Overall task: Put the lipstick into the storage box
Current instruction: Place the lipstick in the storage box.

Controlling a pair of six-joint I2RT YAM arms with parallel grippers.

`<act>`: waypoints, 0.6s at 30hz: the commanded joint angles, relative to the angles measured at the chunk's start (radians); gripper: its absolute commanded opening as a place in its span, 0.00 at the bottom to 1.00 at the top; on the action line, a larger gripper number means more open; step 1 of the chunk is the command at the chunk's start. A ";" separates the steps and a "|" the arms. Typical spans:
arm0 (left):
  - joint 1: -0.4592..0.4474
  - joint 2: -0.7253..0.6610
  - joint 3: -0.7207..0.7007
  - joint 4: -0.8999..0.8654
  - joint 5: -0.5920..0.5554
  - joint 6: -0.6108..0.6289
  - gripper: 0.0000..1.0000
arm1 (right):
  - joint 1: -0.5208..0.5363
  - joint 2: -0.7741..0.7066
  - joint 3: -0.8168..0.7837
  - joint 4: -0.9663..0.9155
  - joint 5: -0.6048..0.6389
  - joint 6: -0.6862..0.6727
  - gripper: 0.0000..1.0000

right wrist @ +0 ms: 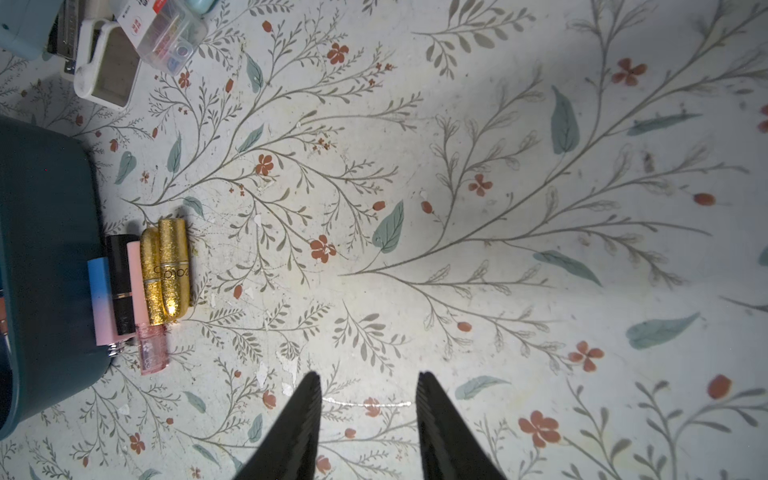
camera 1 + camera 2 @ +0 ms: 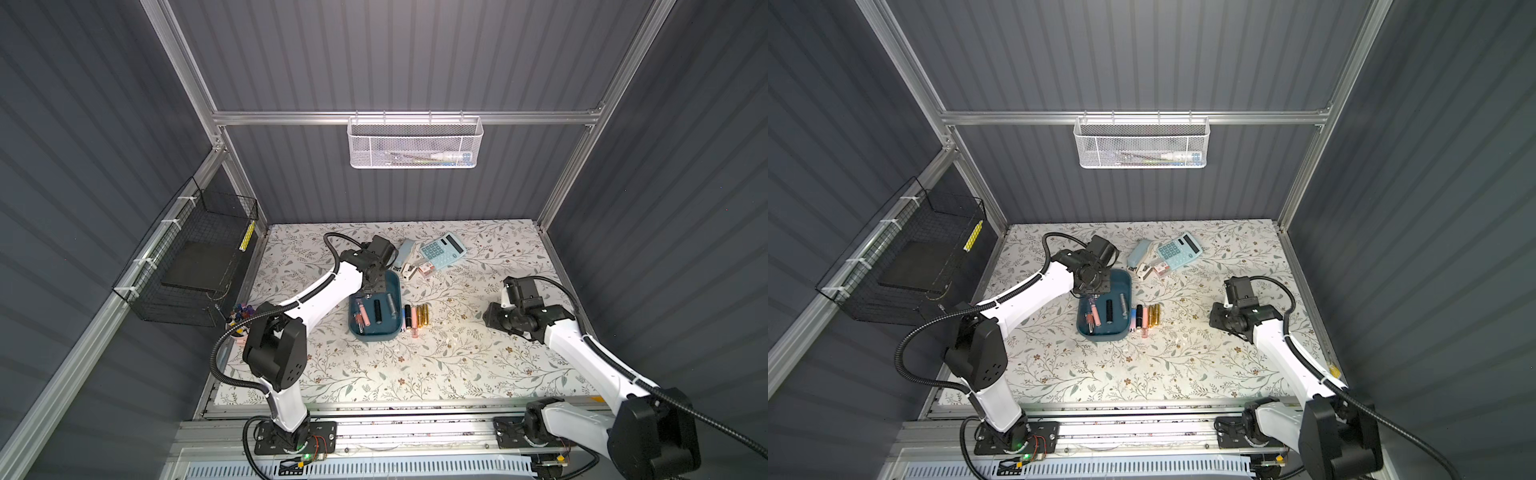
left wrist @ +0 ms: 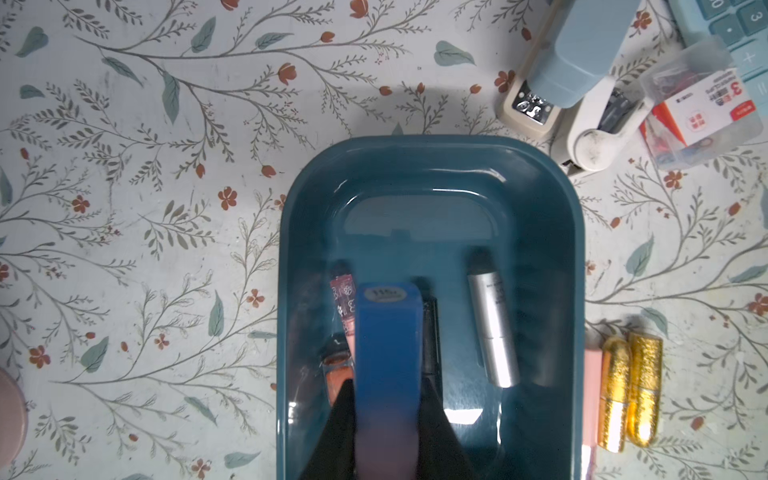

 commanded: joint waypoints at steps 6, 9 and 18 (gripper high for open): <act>0.061 0.137 0.026 0.079 0.086 0.045 0.10 | 0.006 0.086 0.082 0.011 -0.007 -0.033 0.41; 0.064 0.170 0.040 0.084 0.087 0.052 0.13 | 0.006 0.115 0.096 0.020 -0.013 -0.031 0.41; 0.080 0.245 0.075 0.087 0.106 0.069 0.16 | 0.011 0.218 0.145 0.044 -0.041 -0.034 0.41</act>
